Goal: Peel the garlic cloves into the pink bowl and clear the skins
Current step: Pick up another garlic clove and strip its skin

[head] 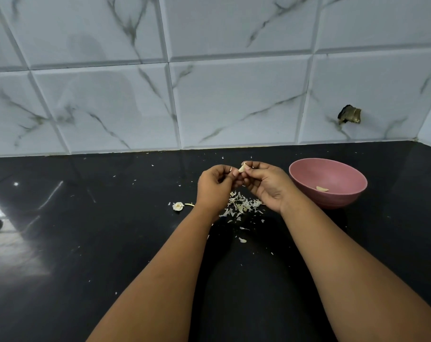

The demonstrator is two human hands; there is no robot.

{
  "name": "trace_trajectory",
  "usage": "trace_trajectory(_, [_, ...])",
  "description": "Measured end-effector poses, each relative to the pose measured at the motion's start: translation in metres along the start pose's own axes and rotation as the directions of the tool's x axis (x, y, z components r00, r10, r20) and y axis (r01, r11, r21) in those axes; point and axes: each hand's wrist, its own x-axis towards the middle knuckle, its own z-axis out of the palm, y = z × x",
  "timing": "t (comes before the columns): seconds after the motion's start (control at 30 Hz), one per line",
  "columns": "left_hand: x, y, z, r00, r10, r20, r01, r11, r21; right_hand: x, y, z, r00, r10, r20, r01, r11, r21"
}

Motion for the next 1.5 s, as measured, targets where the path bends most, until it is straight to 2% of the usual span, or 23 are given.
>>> trace_trajectory(0.23, [0.000,0.004,-0.002,0.998,-0.054,0.044,0.058,0.995,-0.083,0.000,-0.004,-0.003,0.994,0.098,0.050,-0.101,0.993,0.060])
trace_trajectory(0.27, [0.000,0.004,-0.001,0.998,-0.062,0.030,0.063,0.996,-0.058,0.000,-0.003,-0.003,0.996,0.070,0.047,-0.071,0.997,0.016])
trace_trajectory(0.33, [-0.001,0.002,0.001,0.999,-0.025,-0.025,0.028,0.992,0.120,0.001,0.001,-0.003,0.998,-0.061,0.031,0.065,0.981,-0.180])
trace_trajectory(0.4, [-0.001,-0.001,0.001,0.997,0.053,-0.055,-0.031,0.939,0.342,0.001,0.006,-0.003,0.965,-0.258,0.043,0.247,0.840,-0.483])
trace_trajectory(0.47, [-0.001,-0.002,0.000,0.993,0.093,-0.075,-0.050,0.892,0.448,0.002,0.010,-0.003,0.908,-0.406,0.105,0.365,0.641,-0.675])
trace_trajectory(0.53, [0.000,-0.002,-0.001,0.989,0.097,-0.108,-0.031,0.867,0.497,0.003,0.013,-0.002,0.870,-0.473,0.143,0.419,0.553,-0.720])
trace_trajectory(0.6, [0.001,-0.001,-0.003,0.987,0.076,-0.141,0.010,0.851,0.526,0.004,0.013,-0.002,0.848,-0.513,0.134,0.436,0.531,-0.726])
trace_trajectory(0.67, [0.002,0.000,-0.004,0.983,0.020,-0.181,0.069,0.880,0.470,0.005,0.011,-0.002,0.856,-0.513,0.065,0.420,0.616,-0.667])
trace_trajectory(0.73, [0.003,0.000,-0.005,0.978,-0.020,-0.209,0.103,0.915,0.391,0.005,0.008,-0.003,0.893,-0.449,-0.017,0.375,0.765,-0.524])
trace_trajectory(0.8, [0.002,0.000,-0.005,0.981,-0.008,-0.192,0.087,0.908,0.409,0.004,0.007,-0.004,0.931,-0.363,-0.042,0.325,0.875,-0.358])
trace_trajectory(0.87, [0.000,-0.002,-0.003,0.987,0.014,-0.160,0.061,0.888,0.456,0.004,0.006,-0.006,0.951,-0.307,-0.040,0.288,0.923,-0.254])
trace_trajectory(1.1, [0.000,-0.009,-0.006,0.999,-0.047,-0.005,0.039,0.752,0.658,0.004,0.004,-0.007,0.968,-0.248,-0.045,0.236,0.954,-0.186])
trace_trajectory(1.17, [-0.001,-0.007,-0.006,1.000,0.002,-0.027,0.015,0.783,0.621,0.004,0.004,-0.006,0.971,-0.237,-0.043,0.225,0.956,-0.188])
trace_trajectory(1.3, [0.001,-0.001,-0.004,0.968,0.182,-0.171,-0.088,0.891,0.446,0.003,0.003,-0.005,0.979,-0.200,-0.033,0.189,0.959,-0.211])
trace_trajectory(1.4, [-0.001,0.001,-0.002,0.968,0.213,-0.130,-0.159,0.928,0.338,0.002,0.004,-0.006,0.982,-0.186,-0.029,0.174,0.955,-0.238])
trace_trajectory(1.5, [-0.001,-0.001,-0.001,0.979,0.193,-0.060,-0.165,0.933,0.320,0.002,0.005,-0.005,0.985,-0.170,-0.009,0.163,0.957,-0.239])
